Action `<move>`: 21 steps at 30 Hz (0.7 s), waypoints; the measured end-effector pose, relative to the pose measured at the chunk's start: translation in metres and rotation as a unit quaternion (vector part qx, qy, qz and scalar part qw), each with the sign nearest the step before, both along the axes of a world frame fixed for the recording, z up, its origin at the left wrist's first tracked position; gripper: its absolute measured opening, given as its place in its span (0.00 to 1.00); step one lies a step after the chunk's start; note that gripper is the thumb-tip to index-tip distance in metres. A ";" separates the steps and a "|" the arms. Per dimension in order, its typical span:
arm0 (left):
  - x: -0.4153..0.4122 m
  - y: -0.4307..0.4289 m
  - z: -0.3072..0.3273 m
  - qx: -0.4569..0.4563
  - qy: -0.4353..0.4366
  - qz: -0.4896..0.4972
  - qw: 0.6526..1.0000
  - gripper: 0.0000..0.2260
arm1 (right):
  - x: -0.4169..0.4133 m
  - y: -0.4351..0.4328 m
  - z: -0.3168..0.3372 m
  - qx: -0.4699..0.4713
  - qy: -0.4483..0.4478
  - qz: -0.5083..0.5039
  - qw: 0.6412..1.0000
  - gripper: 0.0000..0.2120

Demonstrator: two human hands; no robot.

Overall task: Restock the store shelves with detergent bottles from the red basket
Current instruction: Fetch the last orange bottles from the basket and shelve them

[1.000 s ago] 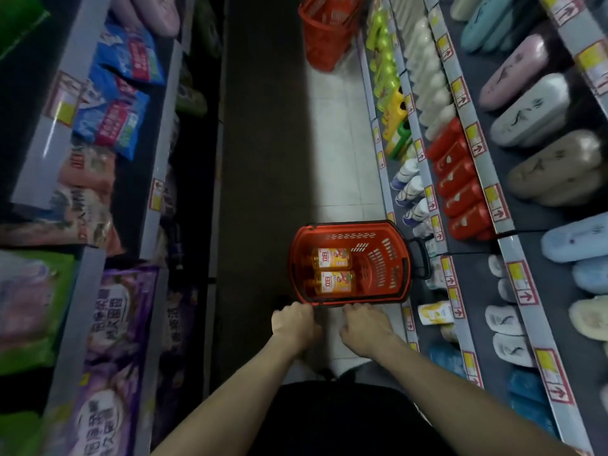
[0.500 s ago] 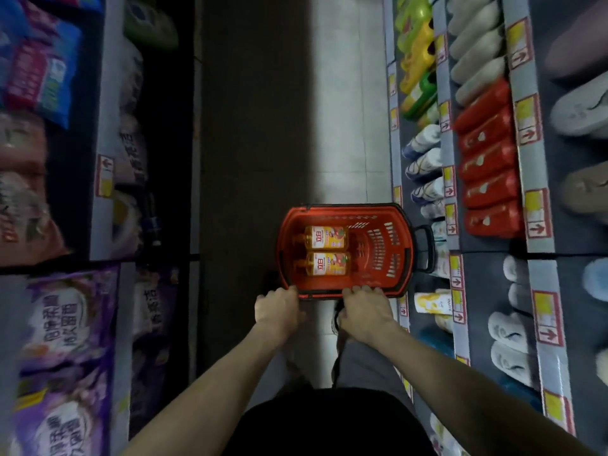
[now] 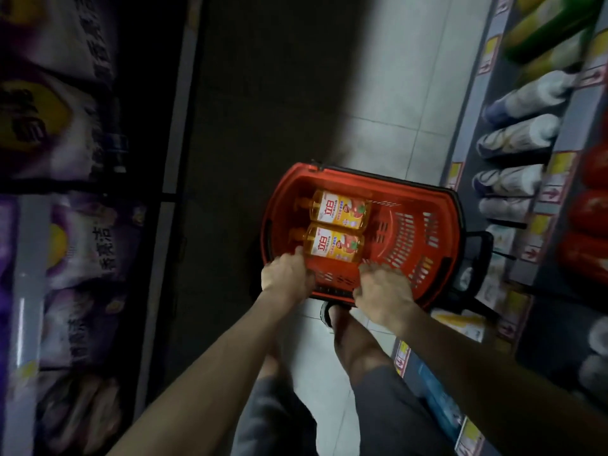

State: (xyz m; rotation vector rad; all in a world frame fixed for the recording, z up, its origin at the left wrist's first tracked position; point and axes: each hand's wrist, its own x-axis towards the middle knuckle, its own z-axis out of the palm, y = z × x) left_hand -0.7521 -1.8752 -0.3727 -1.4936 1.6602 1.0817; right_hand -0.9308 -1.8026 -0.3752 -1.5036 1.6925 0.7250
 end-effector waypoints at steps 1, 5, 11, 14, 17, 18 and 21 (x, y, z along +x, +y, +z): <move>-0.003 -0.001 -0.019 0.003 -0.001 0.014 1.000 0.17 | -0.003 -0.002 -0.017 -0.004 0.000 0.002 1.000 0.19; -0.016 -0.002 -0.091 0.023 -0.002 0.055 0.998 0.20 | -0.010 -0.011 -0.079 0.008 -0.008 -0.018 1.000 0.18; -0.034 0.002 -0.196 0.062 -0.006 0.269 0.961 0.26 | -0.022 -0.004 -0.176 0.104 -0.036 -0.245 0.963 0.22; -0.036 0.010 -0.235 0.085 0.001 0.395 0.915 0.28 | -0.027 0.002 -0.212 0.137 -0.046 -0.412 0.900 0.29; -0.037 0.015 -0.258 0.101 0.012 0.473 0.875 0.26 | -0.029 0.007 -0.236 0.163 -0.077 -0.492 0.852 0.34; -0.037 0.015 -0.265 0.101 0.018 0.492 0.865 0.26 | -0.030 0.008 -0.241 0.166 -0.086 -0.508 0.841 0.34; -0.034 0.023 -0.294 0.102 0.028 0.526 0.844 0.32 | -0.028 0.009 -0.253 0.169 -0.110 -0.552 0.810 0.33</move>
